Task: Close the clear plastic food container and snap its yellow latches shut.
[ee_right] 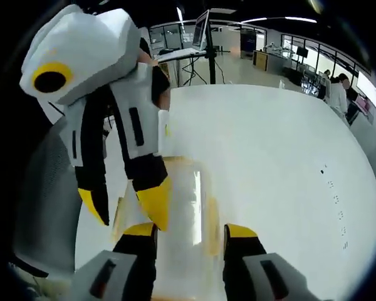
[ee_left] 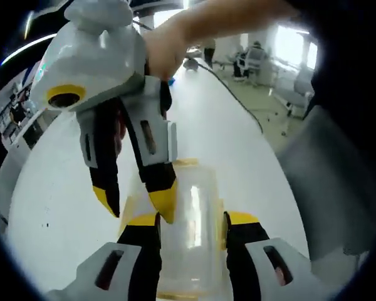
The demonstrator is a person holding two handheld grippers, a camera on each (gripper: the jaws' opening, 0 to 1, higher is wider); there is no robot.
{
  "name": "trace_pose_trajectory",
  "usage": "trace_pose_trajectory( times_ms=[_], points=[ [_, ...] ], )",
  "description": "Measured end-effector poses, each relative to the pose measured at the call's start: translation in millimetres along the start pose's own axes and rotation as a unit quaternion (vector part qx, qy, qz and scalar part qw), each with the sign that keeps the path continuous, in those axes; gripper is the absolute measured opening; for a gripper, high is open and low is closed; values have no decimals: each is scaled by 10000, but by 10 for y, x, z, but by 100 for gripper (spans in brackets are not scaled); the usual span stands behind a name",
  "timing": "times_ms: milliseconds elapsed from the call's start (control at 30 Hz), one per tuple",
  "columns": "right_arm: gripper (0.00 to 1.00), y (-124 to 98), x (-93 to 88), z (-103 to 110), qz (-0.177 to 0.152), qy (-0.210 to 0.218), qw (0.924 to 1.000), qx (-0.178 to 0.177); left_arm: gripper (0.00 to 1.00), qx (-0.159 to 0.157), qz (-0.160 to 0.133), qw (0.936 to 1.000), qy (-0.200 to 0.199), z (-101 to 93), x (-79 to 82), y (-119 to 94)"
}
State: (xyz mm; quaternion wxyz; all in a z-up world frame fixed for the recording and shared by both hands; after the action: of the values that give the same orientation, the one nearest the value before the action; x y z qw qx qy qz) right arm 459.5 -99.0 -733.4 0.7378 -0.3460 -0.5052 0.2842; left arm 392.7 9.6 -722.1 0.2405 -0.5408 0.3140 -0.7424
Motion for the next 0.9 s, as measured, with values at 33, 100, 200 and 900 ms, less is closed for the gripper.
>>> trace_pose_trajectory(
  times_ms=[33, 100, 200, 900],
  points=[
    [41, 0, 0, -3, -1, 12, 10000, 9, 39, 97, 114, 9998, 122, -24, 3, 11],
    [41, 4, 1, -14, 8, 48, 10000, 30, 40, 206, 146, 9996, 155, -64, 17, 17],
    [41, 5, 11, -17, 55, 65, 10000, 49, 40, 458, 228, 9983, 280, -119, 25, 15],
    [38, 126, 198, -122, 1116, 231, 9916, 606, 40, 1019, 919, 9864, 904, -283, -73, 146]
  ],
)
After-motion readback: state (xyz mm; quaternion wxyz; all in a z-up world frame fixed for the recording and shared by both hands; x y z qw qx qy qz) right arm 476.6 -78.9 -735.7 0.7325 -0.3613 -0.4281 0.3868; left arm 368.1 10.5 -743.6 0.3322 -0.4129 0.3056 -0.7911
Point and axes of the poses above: the point that each gripper's makers call its tool centre point, and the gripper's own axes: y roughly forward along the fingers, z roughly to its left, x roughly out of its top, the point moved 10 cm from there along -y, roughly backward along the fingers, and after that the axes turned 12 degrees about y, right-handed, at the moved point
